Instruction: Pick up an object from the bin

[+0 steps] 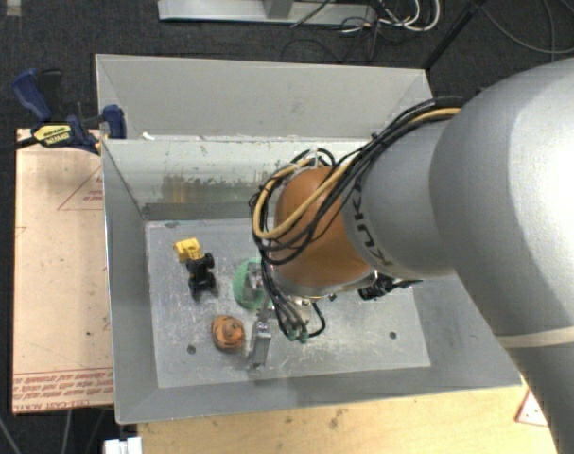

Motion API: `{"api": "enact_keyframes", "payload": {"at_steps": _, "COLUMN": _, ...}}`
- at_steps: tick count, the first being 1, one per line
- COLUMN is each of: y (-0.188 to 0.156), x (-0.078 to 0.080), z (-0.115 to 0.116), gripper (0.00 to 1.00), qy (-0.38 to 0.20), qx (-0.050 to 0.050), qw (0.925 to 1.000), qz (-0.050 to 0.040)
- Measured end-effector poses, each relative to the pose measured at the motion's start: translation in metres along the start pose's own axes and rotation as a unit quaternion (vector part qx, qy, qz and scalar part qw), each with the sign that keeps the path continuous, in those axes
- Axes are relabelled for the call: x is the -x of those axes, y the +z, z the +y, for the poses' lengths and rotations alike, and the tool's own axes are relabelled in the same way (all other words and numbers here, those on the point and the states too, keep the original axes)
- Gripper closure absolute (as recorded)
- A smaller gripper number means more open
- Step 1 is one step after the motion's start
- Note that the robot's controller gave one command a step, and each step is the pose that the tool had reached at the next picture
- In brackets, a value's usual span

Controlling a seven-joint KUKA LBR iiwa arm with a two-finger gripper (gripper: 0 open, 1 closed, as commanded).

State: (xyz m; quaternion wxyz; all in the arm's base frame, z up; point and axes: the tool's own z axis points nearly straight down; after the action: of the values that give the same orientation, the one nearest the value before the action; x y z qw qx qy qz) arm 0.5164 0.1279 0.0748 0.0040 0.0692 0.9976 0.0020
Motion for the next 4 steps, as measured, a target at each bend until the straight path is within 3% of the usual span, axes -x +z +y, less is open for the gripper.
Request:
{"api": "enact_keyframes", "payload": {"at_steps": 2, "y": 0.0019, "x": -0.0151, "z": 0.0040, "gripper": 0.00, "qy": 0.014, "qx": 0.001, "qw": 0.9999, "qz": -0.0027}}
{"api": "enact_keyframes", "payload": {"at_steps": 3, "y": 0.0019, "x": -0.0141, "z": 0.0061, "gripper": 1.00, "qy": 0.011, "qx": 0.001, "qw": 0.9999, "qz": -0.0018}}
{"api": "enact_keyframes", "payload": {"at_steps": 4, "y": 0.0019, "x": -0.0141, "z": 0.0061, "gripper": 1.00, "qy": 0.011, "qx": 0.001, "qw": 0.9999, "qz": -0.0018}}
